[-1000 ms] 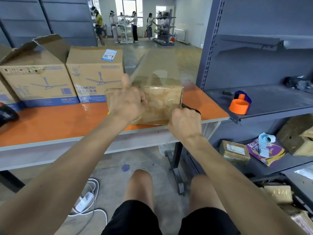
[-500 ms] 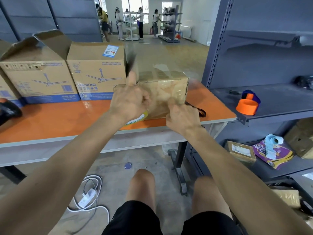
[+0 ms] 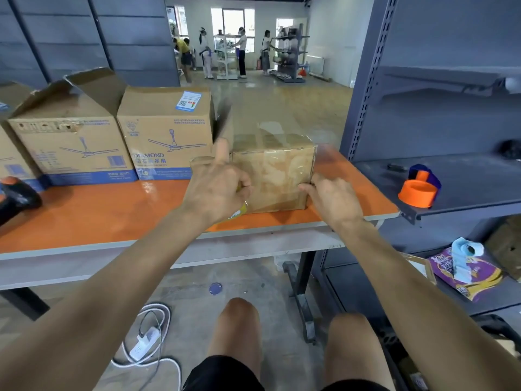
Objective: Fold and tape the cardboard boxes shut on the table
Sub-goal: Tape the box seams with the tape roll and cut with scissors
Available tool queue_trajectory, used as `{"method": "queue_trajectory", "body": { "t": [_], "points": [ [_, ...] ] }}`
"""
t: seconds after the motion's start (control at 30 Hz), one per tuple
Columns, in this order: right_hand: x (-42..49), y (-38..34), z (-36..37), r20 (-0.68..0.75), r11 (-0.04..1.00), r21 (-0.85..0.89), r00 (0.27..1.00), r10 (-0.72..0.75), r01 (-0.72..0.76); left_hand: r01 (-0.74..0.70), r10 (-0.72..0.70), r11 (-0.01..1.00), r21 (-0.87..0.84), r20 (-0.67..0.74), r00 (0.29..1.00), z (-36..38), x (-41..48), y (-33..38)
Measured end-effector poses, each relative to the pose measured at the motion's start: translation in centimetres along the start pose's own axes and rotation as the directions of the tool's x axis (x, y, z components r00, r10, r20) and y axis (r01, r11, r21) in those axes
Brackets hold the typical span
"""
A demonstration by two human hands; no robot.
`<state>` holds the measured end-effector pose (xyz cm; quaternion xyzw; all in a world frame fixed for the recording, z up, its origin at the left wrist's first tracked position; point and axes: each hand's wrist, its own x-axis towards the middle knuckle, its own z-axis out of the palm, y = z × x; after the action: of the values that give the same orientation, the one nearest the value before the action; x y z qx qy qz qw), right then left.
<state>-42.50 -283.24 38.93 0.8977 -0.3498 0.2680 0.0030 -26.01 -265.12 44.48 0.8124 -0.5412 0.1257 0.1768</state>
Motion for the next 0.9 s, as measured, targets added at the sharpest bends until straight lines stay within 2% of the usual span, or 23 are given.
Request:
{"method": "queue_trajectory", "body": {
  "t": [0.2, 0.33, 0.4, 0.47, 0.5, 0.6, 0.67, 0.77, 0.9],
  "points": [
    [-0.2, -0.5, -0.3, -0.092, 0.998, -0.063, 0.995, -0.034, 0.029, 0.009, -0.009, 0.998, 0.063, -0.003, 1.0, 0.3, 0.2, 0.3],
    [-0.8, -1.6, -1.1, -0.079, 0.983, -0.16, 0.991, -0.104, 0.091, 0.0, 0.0, 1.0, 0.028, 0.021, 1.0, 0.2, -0.3, -0.3],
    [-1.2, -3.3, -1.8, -0.24, 0.973, -0.101, 0.944, -0.225, 0.206, 0.007, -0.007, 1.0, -0.009, 0.009, 1.0, 0.1, -0.7, -0.4],
    [-1.1, -5.3, -2.4, -0.397, 0.944, -0.1, 0.857, -0.327, 0.314, 0.023, -0.024, 0.999, -0.039, -0.015, 1.0, 0.2, -1.1, -0.4],
    [-0.7, -6.4, -2.7, -0.39, 0.931, -0.119, 0.846, -0.364, 0.345, 0.025, -0.026, 0.999, -0.046, -0.026, 0.999, 0.2, -1.2, -0.4],
    [0.4, -8.9, -2.9, -0.106, 0.901, -0.154, 0.899, -0.424, 0.406, 0.016, -0.017, 0.999, -0.046, -0.032, 0.999, 0.4, -1.7, -0.5],
    [0.6, -9.5, -2.4, 0.001, 0.893, -0.168, 0.906, -0.423, 0.417, 0.01, -0.011, 0.999, -0.038, -0.047, 0.999, 0.7, -1.8, -0.9],
    [0.3, -7.9, -2.0, -0.006, 0.9, -0.205, 0.919, -0.393, 0.384, 0.028, -0.031, 0.998, -0.059, -0.06, 0.998, 0.8, -1.7, -1.5],
    [-1.0, -4.1, -1.7, -0.094, 0.935, -0.232, 0.951, -0.296, 0.268, 0.057, -0.06, 0.996, -0.064, -0.041, 0.997, 1.1, -1.4, -1.8]
  ]
}}
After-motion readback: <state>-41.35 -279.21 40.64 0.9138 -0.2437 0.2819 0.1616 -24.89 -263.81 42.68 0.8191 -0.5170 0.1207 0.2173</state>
